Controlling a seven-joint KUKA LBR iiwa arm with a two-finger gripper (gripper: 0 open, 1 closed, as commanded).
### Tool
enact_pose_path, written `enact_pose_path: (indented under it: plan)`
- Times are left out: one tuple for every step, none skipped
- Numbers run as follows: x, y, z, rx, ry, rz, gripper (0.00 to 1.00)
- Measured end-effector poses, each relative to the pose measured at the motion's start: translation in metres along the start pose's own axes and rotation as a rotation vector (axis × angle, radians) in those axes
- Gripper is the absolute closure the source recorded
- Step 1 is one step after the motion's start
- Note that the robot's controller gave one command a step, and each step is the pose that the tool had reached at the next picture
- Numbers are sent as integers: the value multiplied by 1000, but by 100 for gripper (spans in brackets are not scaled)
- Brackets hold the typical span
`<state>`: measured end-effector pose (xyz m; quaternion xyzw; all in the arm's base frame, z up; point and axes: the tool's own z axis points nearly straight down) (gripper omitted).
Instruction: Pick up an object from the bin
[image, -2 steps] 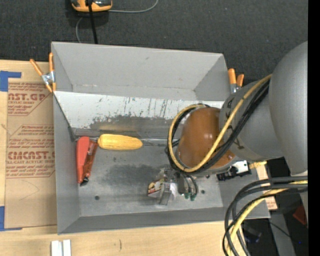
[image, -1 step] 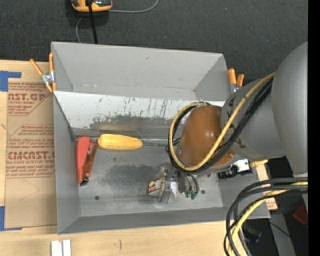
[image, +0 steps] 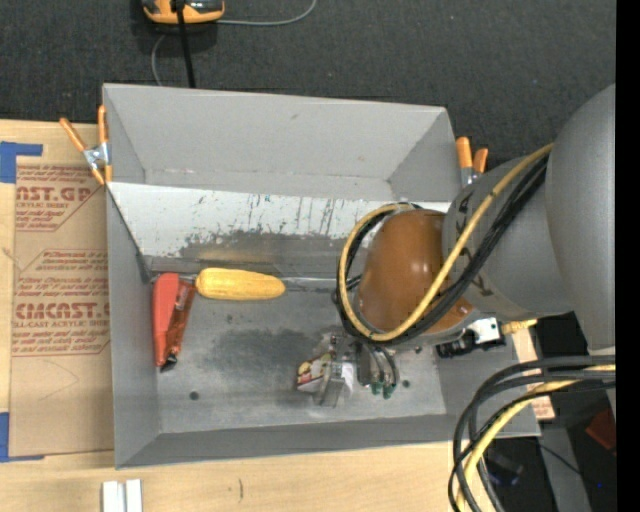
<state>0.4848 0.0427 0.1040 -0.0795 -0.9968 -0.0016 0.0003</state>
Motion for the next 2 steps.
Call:
enact_pose_path:
  plan:
    - [2, 0, -12, 1, 7, 0, 100]
    - [1, 0, -25, 0, 3, 0, 100]
